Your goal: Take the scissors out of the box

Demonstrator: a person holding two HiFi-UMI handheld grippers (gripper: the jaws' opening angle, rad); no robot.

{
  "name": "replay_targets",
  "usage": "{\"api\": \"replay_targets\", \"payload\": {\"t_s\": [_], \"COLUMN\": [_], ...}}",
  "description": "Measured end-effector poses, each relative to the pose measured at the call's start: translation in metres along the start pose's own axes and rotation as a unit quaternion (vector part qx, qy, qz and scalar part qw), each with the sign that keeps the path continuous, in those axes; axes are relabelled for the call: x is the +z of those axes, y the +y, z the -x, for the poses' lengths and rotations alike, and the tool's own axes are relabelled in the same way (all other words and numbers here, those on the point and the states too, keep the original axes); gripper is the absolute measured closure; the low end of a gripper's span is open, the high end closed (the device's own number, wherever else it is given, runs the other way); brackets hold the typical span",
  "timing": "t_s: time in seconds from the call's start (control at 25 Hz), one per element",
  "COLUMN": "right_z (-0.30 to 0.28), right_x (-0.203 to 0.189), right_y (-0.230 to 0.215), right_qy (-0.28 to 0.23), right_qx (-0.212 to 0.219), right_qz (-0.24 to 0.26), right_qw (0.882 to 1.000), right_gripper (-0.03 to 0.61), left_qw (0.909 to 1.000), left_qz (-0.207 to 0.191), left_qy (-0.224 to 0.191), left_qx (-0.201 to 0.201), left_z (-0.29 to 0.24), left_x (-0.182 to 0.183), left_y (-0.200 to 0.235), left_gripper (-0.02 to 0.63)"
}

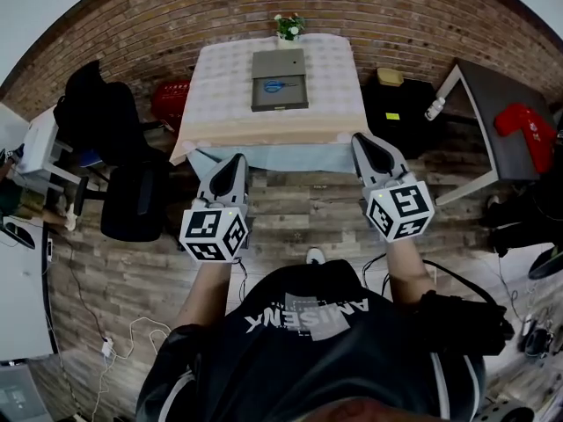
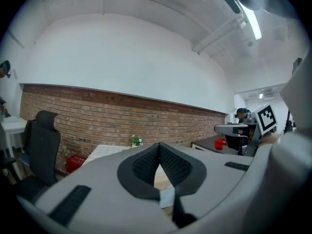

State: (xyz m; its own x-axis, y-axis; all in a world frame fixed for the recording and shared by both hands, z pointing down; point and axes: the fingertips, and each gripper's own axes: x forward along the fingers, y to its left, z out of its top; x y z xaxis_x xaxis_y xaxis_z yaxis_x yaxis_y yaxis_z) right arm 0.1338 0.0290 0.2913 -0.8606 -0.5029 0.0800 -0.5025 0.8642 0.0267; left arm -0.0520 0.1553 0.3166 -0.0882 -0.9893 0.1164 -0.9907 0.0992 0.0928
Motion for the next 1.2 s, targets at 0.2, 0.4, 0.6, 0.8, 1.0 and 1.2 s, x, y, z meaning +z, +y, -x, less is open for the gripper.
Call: {"api": "replay_targets", "payload": {"t_s": [0.2,0.4,0.6,0.8,1.0,1.2], "right_z": [-0.017,-0.028,-0.040,-0.052,-0.073,-0.106], "right_x": [0.001,-0.004,-0.017,-0.021,-0.022,-0.020], "right_y": [-0.042,-0.075,-0.097,-0.106,-0.112,-0.113], "right_qy": [-0.009,-0.014,0.012,0.006,0.009,0.015], "right_qx": [0.003,0.018,0.040,0.043,0.036,0.019], "right_qz": [-0.008,-0.011,-0.013,-0.016,-0.011,-0.006], "right_qw": [1.000,1.000,0.999,0.999,0.999,1.000], "right_gripper": [0.537,0.537,0.537,0.536,0.535,0.537], "left_qw": [0.9999,0.9997,0.9996,0.9996,0.9998,0.9999], "left_qz": [0.000,-0.004,-0.011,-0.015,-0.004,0.010], "left_qy": [0.011,0.021,0.023,0.019,0.006,0.006], "left_qx": [-0.002,0.005,0.010,0.017,0.017,0.003], "left_z": [-0.041,-0.079,-0.103,-0.120,-0.143,-0.167], "left_x": [0.000,-0.003,0.000,0.002,0.004,0.000], "left_y": [-0.013,-0.023,-0.031,-0.025,-0.005,0.028], "left_gripper": [0.601,0.601,0.601,0.601,0.601,0.601]}}
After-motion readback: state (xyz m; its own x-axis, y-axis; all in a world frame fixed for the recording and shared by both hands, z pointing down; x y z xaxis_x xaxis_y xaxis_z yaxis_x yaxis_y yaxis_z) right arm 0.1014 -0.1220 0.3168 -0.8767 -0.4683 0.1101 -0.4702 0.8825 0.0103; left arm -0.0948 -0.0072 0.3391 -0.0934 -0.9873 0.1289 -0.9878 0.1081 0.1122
